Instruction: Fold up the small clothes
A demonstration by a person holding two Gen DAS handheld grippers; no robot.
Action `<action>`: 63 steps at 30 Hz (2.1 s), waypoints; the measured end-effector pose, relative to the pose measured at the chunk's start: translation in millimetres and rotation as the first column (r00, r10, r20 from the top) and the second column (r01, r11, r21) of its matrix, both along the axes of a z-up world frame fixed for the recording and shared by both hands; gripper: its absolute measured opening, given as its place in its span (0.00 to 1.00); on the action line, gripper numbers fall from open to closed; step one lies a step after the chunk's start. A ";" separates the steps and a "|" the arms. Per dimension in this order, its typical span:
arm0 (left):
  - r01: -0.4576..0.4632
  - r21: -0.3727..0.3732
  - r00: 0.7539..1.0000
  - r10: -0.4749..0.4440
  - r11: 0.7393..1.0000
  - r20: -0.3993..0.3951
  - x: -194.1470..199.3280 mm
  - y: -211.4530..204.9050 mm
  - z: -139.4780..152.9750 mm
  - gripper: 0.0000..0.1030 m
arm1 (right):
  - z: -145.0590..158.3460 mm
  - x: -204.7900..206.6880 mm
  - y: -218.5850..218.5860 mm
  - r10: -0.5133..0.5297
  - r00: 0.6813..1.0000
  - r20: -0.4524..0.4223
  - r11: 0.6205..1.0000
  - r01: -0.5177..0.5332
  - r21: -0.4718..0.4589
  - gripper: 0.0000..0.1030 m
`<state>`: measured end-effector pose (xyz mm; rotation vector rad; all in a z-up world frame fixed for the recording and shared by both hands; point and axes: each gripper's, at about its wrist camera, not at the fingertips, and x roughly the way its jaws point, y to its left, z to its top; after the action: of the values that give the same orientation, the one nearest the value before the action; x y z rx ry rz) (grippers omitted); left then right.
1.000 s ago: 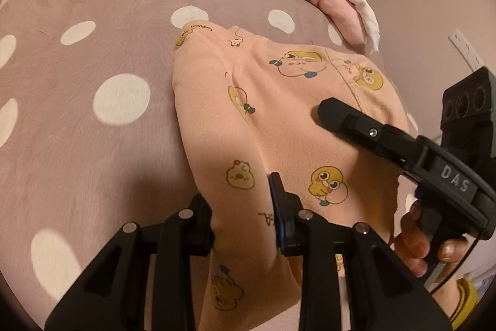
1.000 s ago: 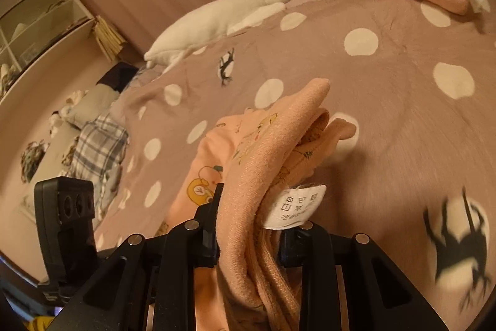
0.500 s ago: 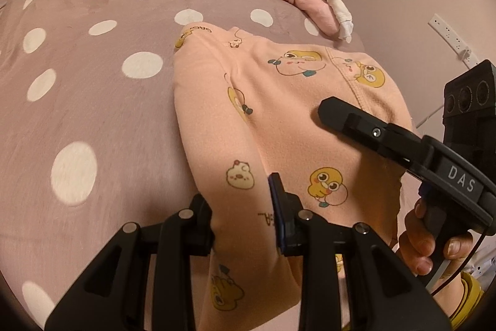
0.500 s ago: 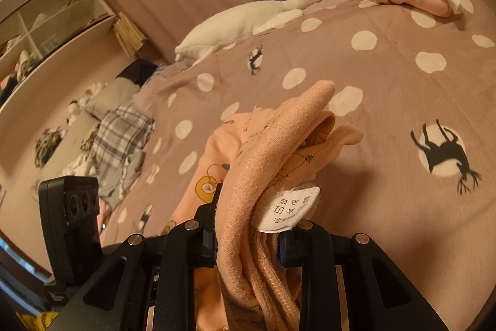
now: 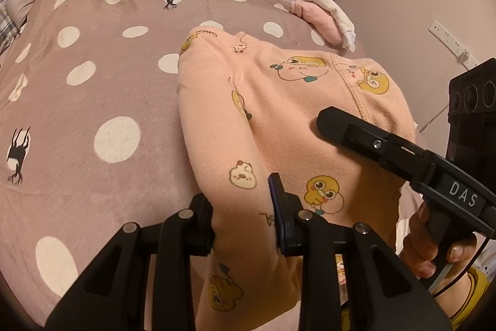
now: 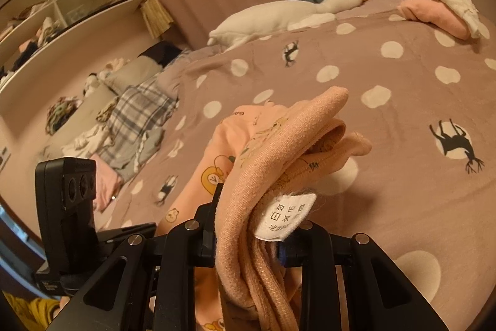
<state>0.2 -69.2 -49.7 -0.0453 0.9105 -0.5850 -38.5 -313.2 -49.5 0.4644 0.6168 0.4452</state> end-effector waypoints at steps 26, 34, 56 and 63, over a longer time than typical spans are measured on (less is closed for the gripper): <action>-0.131 -0.056 0.991 0.133 0.990 0.027 -20.9 63.7 16.6 0.28 | 24.6 0.4 65.1 0.145 0.988 0.051 0.986 -0.139 -0.092 0.27; -0.177 -0.061 0.983 0.179 0.982 0.032 -19.9 84.0 18.3 0.28 | 30.7 5.3 88.1 0.185 0.981 0.059 0.976 -0.176 -0.125 0.27; -0.196 -0.069 0.978 0.200 0.978 0.053 10.2 102.5 26.3 0.28 | 42.4 22.8 106.9 0.211 0.974 0.081 0.968 -0.197 -0.156 0.27; -0.194 -0.061 0.980 0.196 0.979 0.037 26.8 101.4 24.1 0.28 | 40.5 39.3 106.5 0.205 0.976 0.069 0.970 -0.194 -0.148 0.27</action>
<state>27.1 32.2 -25.6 -0.1715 0.8360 -0.4278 0.8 -206.7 -9.0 0.2489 0.6112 0.6057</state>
